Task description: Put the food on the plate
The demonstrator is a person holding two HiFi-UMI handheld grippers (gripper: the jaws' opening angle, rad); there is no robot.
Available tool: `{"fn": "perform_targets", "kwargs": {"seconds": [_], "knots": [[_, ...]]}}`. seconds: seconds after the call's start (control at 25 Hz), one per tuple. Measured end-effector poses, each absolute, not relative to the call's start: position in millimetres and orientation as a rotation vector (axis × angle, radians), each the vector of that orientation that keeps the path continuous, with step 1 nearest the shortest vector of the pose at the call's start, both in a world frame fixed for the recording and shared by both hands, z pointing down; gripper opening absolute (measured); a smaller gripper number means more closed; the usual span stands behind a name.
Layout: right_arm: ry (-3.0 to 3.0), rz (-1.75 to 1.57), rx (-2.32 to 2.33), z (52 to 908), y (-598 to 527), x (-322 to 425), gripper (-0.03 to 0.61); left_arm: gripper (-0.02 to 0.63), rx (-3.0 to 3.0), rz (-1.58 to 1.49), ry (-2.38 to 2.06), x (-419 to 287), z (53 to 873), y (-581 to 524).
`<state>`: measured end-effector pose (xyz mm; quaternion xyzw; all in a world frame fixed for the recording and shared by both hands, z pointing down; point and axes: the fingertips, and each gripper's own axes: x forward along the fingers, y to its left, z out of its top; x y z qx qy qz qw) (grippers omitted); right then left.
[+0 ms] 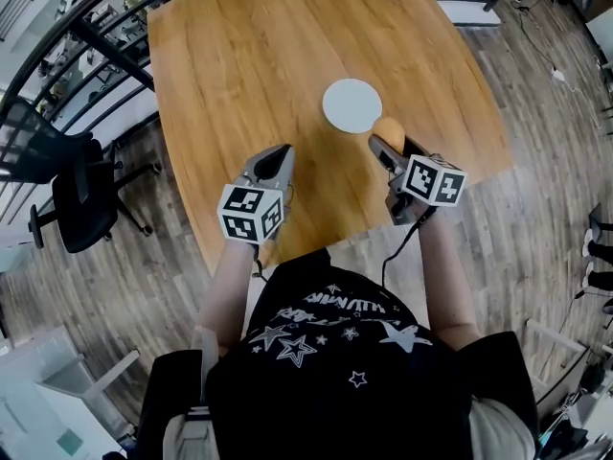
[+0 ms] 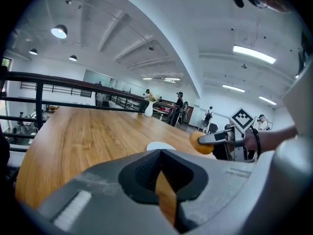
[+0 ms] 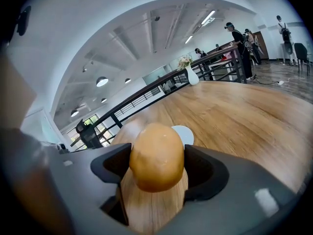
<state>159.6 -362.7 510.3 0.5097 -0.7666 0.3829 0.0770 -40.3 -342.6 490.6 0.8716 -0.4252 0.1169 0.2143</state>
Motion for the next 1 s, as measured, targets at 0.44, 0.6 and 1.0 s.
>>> {"fn": "perform_targets", "kwargs": {"seconds": [0.44, 0.6, 1.0], "knots": [[-2.224, 1.028, 1.504, 533, -399, 139, 0.342, 0.002, 2.422, 0.326, -1.126, -36, 501, -376], [-2.192, 1.016, 1.5, 546, -413, 138, 0.344, 0.002, 2.412, 0.326, -1.119, -36, 508, -387], [-2.142, 0.92, 1.478, 572, -444, 132, 0.344, 0.002, 2.393, 0.321, -1.105, -30, 523, -404]]}}
